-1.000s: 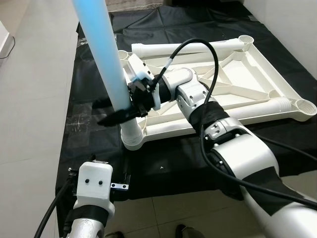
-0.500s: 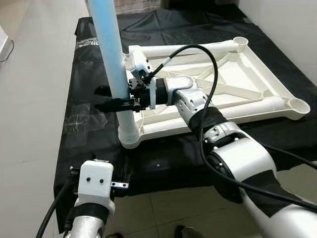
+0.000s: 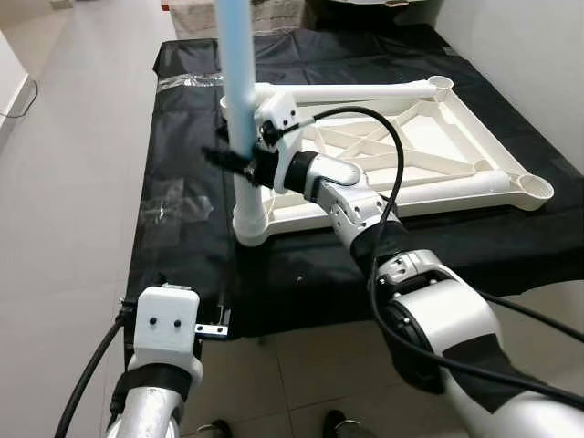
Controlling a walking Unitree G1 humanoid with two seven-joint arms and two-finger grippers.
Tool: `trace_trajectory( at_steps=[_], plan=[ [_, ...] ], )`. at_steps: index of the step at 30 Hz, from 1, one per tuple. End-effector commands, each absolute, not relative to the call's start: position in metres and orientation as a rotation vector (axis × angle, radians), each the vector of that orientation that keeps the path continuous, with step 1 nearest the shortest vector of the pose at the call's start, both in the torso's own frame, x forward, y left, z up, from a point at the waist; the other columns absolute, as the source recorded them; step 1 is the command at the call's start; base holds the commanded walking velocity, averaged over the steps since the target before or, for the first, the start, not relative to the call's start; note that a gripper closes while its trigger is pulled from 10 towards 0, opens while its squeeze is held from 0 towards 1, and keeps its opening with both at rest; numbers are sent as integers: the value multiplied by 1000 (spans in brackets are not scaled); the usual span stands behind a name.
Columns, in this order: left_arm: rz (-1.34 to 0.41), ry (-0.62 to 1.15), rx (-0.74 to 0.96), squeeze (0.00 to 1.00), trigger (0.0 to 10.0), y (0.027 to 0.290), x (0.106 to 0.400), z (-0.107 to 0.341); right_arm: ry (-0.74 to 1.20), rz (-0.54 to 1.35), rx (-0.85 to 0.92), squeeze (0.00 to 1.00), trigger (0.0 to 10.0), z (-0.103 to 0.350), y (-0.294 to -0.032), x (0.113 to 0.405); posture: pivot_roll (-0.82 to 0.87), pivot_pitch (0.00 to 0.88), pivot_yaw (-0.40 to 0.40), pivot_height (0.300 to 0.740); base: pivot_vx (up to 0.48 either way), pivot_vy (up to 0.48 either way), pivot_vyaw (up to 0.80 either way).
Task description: Building children table
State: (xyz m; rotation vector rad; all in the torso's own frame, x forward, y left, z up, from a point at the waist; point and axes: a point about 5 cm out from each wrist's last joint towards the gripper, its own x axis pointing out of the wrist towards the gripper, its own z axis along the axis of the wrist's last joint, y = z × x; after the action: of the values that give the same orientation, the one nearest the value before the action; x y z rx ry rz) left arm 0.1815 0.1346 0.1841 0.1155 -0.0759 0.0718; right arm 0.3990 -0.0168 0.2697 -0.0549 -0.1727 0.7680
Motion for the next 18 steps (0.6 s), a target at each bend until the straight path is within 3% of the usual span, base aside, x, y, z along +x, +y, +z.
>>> trace_trajectory(
  at_steps=[1,6,9,13,15,18],
  plan=[
    [67,-54,123,0,10000,136,181,178,95,418,38,0,10000,212,-50,409,34,246,-23,740,0,0,0],
    [68,-57,125,0,10000,135,182,178,77,129,126,0,10000,213,-57,412,39,241,-27,740,0,0,0],
    [68,-58,126,0,10000,136,182,179,76,85,140,0,10000,213,-57,411,39,241,-27,740,0,0,0],
    [68,-57,128,0,10000,137,182,178,0,-221,148,0,10000,218,-47,402,50,235,-27,740,0,0,0],
    [68,-57,128,0,10000,137,182,178,0,-221,148,0,10000,218,-47,402,50,235,-27,740,0,0,0],
    [59,-57,128,0,10000,136,182,177,78,-444,149,0,10000,217,-35,393,66,231,-31,740,0,0,0]
  ],
)
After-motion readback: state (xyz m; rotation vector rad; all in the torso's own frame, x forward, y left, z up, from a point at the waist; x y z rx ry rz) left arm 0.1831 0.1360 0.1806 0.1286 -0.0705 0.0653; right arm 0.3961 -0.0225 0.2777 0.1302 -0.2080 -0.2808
